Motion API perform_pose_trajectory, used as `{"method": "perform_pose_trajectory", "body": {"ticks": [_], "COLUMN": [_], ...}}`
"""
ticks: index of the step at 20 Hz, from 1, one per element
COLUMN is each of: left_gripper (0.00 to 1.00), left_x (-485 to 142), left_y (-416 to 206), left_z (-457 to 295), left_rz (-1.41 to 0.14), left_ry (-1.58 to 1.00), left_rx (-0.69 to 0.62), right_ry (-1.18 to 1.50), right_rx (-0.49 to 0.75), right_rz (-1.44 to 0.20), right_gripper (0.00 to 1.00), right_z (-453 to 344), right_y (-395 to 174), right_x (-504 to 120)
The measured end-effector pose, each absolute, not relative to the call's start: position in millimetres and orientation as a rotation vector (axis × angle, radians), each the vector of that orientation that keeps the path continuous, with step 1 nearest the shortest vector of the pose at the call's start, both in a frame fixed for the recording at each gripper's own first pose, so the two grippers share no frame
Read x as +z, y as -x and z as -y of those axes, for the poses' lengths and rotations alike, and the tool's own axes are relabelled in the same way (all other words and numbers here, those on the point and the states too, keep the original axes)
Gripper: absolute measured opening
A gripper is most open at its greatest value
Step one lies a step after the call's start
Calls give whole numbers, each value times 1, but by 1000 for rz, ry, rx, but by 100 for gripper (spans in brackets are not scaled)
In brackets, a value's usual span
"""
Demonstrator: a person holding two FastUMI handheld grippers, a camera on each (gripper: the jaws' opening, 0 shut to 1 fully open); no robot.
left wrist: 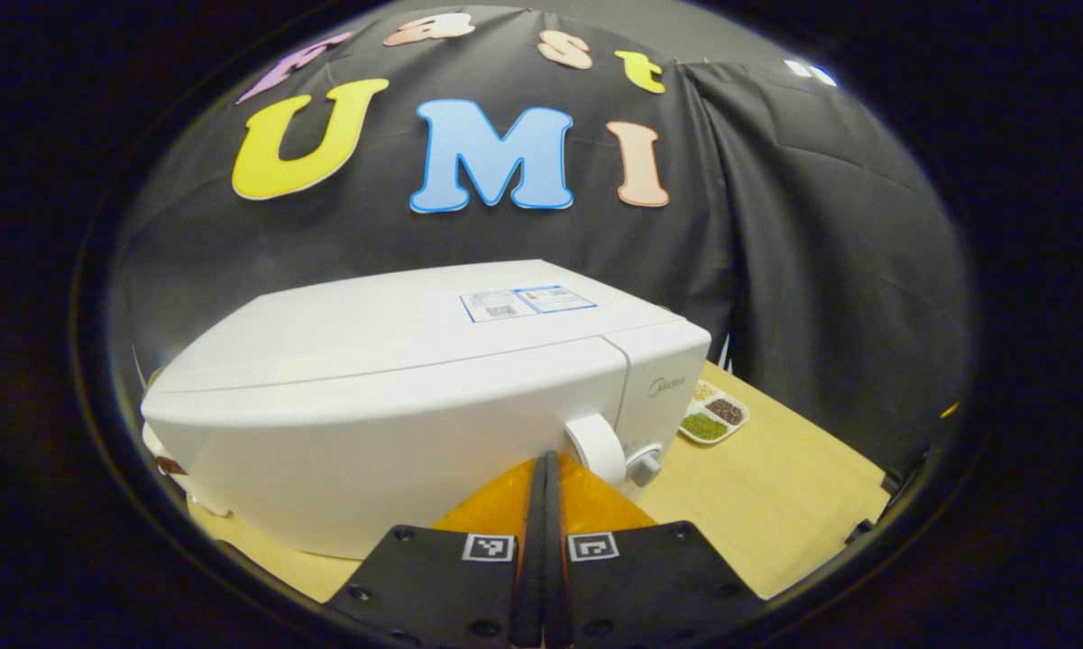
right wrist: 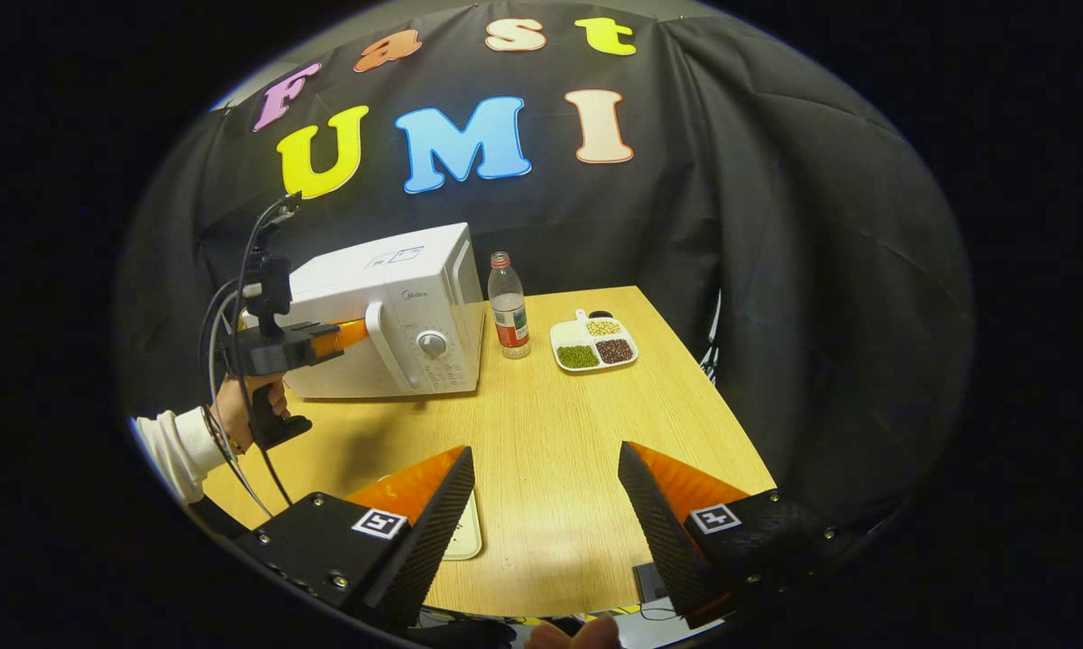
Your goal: Open the microwave oven with the left hand, put the food in, and close the microwave oven.
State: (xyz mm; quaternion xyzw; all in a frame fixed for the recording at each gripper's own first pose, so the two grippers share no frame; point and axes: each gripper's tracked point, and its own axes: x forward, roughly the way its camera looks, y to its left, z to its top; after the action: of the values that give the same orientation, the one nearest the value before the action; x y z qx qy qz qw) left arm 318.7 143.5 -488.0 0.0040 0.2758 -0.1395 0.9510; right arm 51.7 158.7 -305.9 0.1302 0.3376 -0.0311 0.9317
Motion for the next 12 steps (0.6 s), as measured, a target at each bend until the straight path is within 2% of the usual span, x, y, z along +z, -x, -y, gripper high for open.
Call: {"method": "perform_pose_trajectory", "body": {"ticks": [5,9,12], "left_gripper": [8,8,11], "left_x": [-486,-484,-483], "left_y": [-315,-311,-303], "left_z": [-144,-154,-154], "left_rz": [-547,-524,-530], "left_ry": [-85,-221,-162], "left_rx": [-299,-260,-278], "right_ry": [-274,-270,-270], "right_rx": [-47,-47,-51], "right_rz": [-699,-680,-675], "right_gripper": [98,98,98], "right_z": [-168,-167,-164], "right_y": [-56,-54,-47], "right_x": [-304,-296,-291]}}
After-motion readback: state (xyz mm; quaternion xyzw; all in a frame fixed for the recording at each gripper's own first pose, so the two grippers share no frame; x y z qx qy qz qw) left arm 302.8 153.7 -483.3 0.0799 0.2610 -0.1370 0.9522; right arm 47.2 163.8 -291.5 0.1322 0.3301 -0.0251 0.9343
